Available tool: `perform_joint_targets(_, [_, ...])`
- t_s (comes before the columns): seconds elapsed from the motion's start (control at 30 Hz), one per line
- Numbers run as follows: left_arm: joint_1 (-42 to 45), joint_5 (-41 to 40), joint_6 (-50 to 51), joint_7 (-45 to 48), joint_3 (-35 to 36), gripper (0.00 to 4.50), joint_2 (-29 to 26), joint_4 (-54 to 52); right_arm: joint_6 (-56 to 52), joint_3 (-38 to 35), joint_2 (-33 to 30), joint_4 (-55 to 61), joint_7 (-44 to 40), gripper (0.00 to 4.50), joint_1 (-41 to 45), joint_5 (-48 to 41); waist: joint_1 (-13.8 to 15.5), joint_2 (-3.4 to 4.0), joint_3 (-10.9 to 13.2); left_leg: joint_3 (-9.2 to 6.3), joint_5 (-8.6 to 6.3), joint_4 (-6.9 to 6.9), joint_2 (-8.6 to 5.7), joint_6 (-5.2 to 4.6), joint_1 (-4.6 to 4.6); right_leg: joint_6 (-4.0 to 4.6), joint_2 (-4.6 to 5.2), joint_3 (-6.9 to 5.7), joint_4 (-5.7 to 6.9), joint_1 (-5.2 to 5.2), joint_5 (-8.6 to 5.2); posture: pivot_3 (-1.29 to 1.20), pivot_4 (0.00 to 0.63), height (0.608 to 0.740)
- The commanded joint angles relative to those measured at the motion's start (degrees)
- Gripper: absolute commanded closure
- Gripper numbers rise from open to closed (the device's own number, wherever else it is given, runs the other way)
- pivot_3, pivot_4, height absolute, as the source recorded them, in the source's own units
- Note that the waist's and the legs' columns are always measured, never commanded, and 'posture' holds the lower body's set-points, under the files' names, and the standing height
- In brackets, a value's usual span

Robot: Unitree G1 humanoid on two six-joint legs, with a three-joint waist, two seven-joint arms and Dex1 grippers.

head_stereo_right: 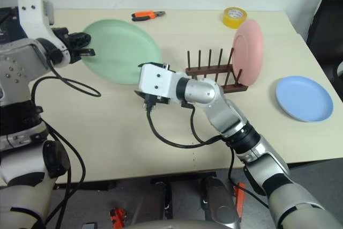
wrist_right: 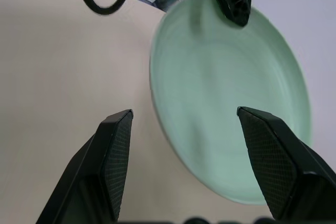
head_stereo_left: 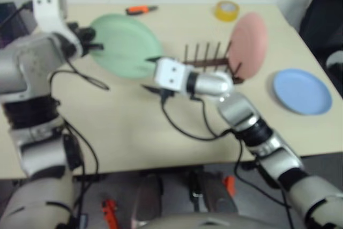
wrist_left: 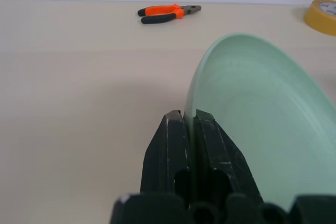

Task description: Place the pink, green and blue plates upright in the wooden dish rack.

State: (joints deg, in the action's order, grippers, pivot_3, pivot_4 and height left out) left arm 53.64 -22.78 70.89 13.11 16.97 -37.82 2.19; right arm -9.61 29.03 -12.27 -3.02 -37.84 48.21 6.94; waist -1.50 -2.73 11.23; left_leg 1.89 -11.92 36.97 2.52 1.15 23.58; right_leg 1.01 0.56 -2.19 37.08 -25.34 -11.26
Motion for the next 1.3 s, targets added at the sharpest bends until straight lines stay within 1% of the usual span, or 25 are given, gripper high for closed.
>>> perform_joint_targets(0.03, [2.6, -0.9, 2.0, -0.5, 1.1, 4.48, 0.0, -4.8, 4.1, 1.2, 1.2, -1.5, -0.9, 1.10, 1.0, 1.8, 0.0, 0.00, 0.0, 0.01, 0.00, 0.00, -0.01, 0.00, 0.00, 0.00, 0.01, 0.01, 0.00, 0.00, 0.00, 0.00, 0.150, 0.740])
perform_joint_targets(0.17, [2.8, -1.5, 5.1, -1.1, 2.3, 4.48, 1.5, -7.1, 6.9, 2.3, 2.2, -5.2, -0.9, 1.10, 1.7, 4.4, 0.0, 0.00, 0.0, -0.01, -0.01, 0.00, -0.01, 0.02, 0.05, 0.00, 0.01, 0.00, -0.02, -0.01, 0.00, 0.00, 0.150, 0.740])
perform_joint_targets(0.3, [3.4, -2.3, 7.7, -1.9, 3.7, 4.48, 2.8, -8.5, 9.1, 2.3, 4.0, -9.7, 1.1, 1.10, 2.8, 6.9, 0.0, 0.00, 0.0, -0.03, 0.02, 0.00, 0.00, 0.07, 0.03, 0.00, 0.01, 0.01, 0.02, -0.01, 0.01, 0.00, 0.150, 0.740])
perform_joint_targets(0.4, [3.1, -2.0, 8.3, -1.9, 3.7, 4.50, 2.6, -9.0, 10.6, 1.4, 5.1, -11.6, 2.4, 1.74, 3.3, 7.5, -0.1, 0.00, 0.0, -0.04, 0.05, 0.00, 0.02, 0.12, 0.02, 0.01, 0.01, -0.01, 0.04, -0.02, 0.02, 0.00, 0.150, 0.740])
perform_joint_targets(0.6, [2.5, -1.5, 8.4, -1.9, 3.5, 4.50, 2.1, -9.6, 11.9, 0.2, 6.2, -11.7, 2.9, 3.81, 3.7, 7.6, -0.1, 0.00, 0.0, -0.05, 0.05, -0.01, 0.03, 0.14, 0.02, 0.02, 0.01, 0.00, 0.03, -0.02, 0.02, 0.00, 0.150, 0.740])
perform_joint_targets(0.63, [2.4, -1.5, 8.4, -1.9, 3.4, 4.50, 2.0, -9.6, 12.1, 0.0, 6.4, -11.6, 2.9, 4.25, 3.7, 7.6, -0.1, 0.00, 0.0, -0.05, 0.05, -0.01, 0.03, 0.14, 0.02, 0.02, 0.01, 0.01, 0.03, -0.02, 0.02, 0.00, 0.150, 0.740])
perform_joint_targets(0.67, [2.1, -1.3, 8.1, -1.9, 3.1, 4.50, 1.8, -9.6, 12.1, -0.1, 6.7, -11.6, 3.0, 4.47, 3.8, 7.6, -0.1, 0.00, 0.0, -0.04, 0.05, -0.01, 0.03, 0.14, 0.02, 0.02, 0.01, 0.01, 0.03, -0.01, 0.02, 0.00, 0.150, 0.740])
perform_joint_targets(0.8, [1.8, -1.2, 7.6, -1.4, 2.3, 4.50, 1.4, -9.4, 12.0, -0.2, 7.3, -11.6, 2.8, 4.47, 4.1, 7.6, -0.1, 0.00, 0.0, -0.06, 0.05, 0.00, 0.02, 0.15, 0.02, 0.02, 0.02, 0.01, 0.04, -0.01, 0.02, 0.00, 0.150, 0.740])
perform_joint_targets(0.9, [3.3, -3.0, 9.0, 0.8, 2.3, 4.50, 0.9, -9.8, 11.9, -0.5, 7.3, -11.2, 2.5, 4.47, 4.0, 7.2, -0.1, 0.00, 0.0, -0.05, 0.05, 0.00, 0.02, 0.16, 0.02, 0.02, 0.02, 0.01, 0.04, -0.02, 0.02, 0.00, 0.150, 0.740])
perform_joint_targets(1.03, [4.8, -5.6, 8.6, 4.1, 3.3, 3.36, -0.1, -11.0, 12.9, -1.0, 6.8, -11.0, 1.4, 4.50, 3.5, 6.3, -0.1, 0.00, 0.0, -0.06, 0.05, -0.01, 0.03, 0.17, 0.02, 0.02, 0.02, 0.00, 0.03, -0.02, 0.02, 0.00, 0.150, 0.740])
perform_joint_targets(1.17, [5.9, -5.3, 7.5, 5.1, 3.0, 1.88, -2.3, -9.8, 14.5, -1.0, 7.0, -11.7, 0.6, 4.50, 3.5, 6.4, -0.1, 0.00, 0.0, -0.05, 0.05, 0.00, 0.02, 0.17, 0.02, 0.02, 0.01, 0.01, 0.02, -0.01, 0.02, 0.00, 0.150, 0.740])
perform_joint_targets(1.23, [9.6, -5.5, 6.1, 7.4, 2.4, 1.20, -5.5, -7.8, 15.2, -1.1, 7.5, -12.1, 0.1, 4.50, 3.9, 6.2, -0.1, -0.04, 0.0, -0.05, 0.05, 0.00, 0.02, 0.17, 0.02, 0.02, 0.01, 0.00, 0.04, -0.02, 0.02, 0.00, 0.150, 0.740])
perform_joint_targets(1.3, [13.6, -6.1, 4.8, 9.8, 2.4, 1.20, -8.7, -5.6, 15.8, -1.2, 7.7, -12.4, -0.4, 4.50, 4.1, 5.9, -0.1, -0.14, 0.1, -0.06, 0.06, -0.01, 0.05, 0.18, 0.03, 0.02, -0.05, -0.04, 0.03, -0.04, 0.02, 0.00, 0.150, 0.740])
